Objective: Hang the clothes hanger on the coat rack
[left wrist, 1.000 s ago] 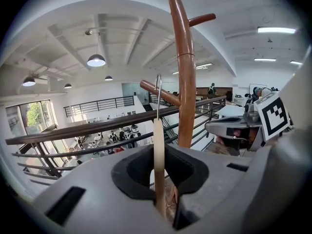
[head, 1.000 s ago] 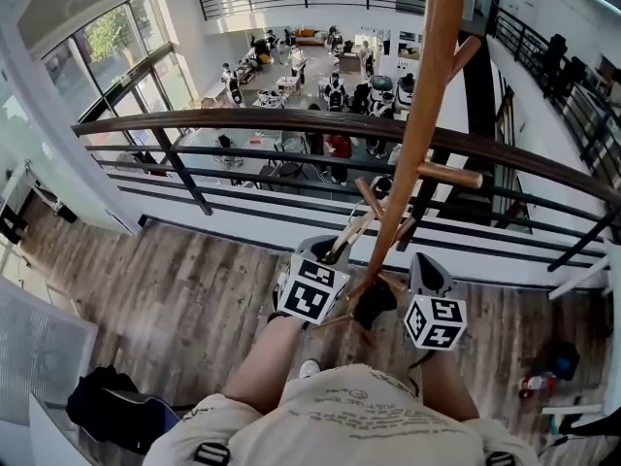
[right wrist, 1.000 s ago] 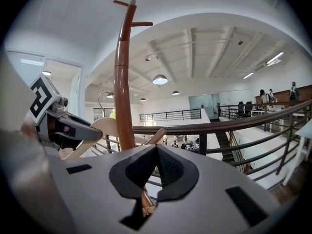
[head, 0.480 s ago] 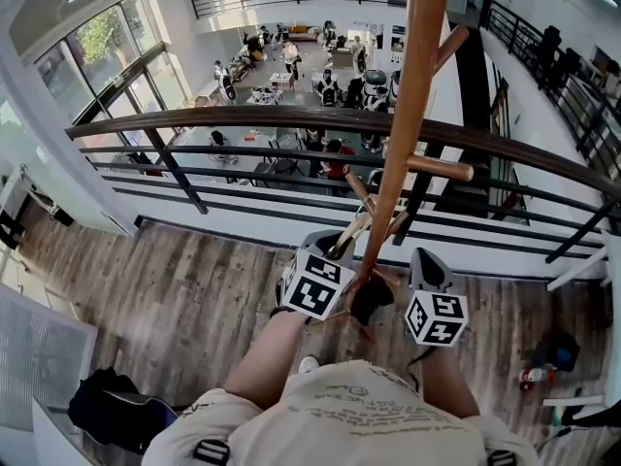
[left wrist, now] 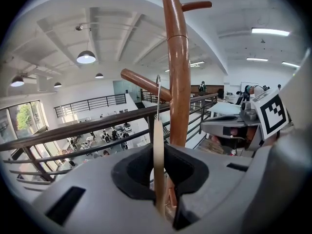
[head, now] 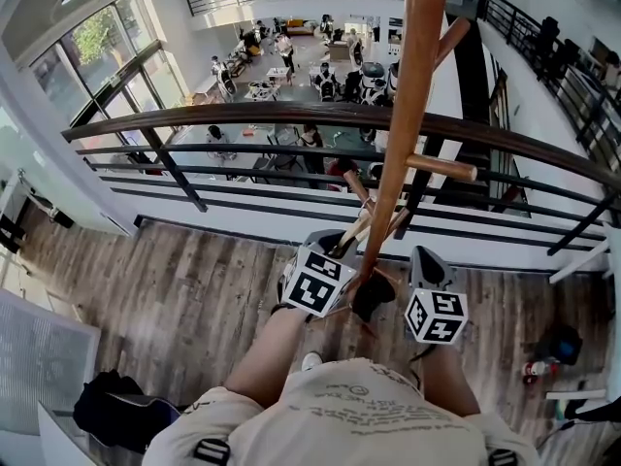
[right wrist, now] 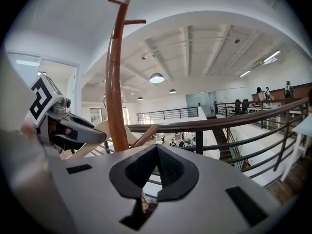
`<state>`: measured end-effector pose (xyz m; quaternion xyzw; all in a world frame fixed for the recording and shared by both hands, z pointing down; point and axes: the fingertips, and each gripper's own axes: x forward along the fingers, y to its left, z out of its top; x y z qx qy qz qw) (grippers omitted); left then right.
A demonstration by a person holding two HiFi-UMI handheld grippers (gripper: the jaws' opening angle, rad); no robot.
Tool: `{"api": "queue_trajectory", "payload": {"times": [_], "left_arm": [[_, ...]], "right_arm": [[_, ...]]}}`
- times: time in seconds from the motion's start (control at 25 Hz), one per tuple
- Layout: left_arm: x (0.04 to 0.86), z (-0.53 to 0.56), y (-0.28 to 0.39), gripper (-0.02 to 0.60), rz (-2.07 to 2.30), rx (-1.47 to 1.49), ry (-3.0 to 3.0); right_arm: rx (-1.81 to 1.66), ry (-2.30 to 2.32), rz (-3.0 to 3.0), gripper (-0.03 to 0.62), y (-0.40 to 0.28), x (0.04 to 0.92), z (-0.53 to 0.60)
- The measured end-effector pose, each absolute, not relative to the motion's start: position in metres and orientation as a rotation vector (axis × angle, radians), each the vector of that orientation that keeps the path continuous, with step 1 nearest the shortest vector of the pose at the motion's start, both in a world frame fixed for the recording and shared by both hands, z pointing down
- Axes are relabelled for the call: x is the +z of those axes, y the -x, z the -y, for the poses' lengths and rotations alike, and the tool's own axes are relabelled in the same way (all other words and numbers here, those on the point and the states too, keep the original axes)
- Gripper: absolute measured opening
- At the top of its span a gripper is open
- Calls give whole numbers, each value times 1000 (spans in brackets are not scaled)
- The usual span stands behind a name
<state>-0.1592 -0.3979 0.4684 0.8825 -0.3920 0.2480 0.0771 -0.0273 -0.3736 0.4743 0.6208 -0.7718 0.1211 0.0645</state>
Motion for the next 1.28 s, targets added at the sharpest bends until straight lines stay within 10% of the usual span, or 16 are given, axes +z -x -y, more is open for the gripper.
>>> {"api": "queue_trajectory", "payload": {"times": [1.28], "left_arm": [[487,391,140,58,1111,735,-2695]], "right_arm": [[365,-1815,2353,2,30,479,375]]}}
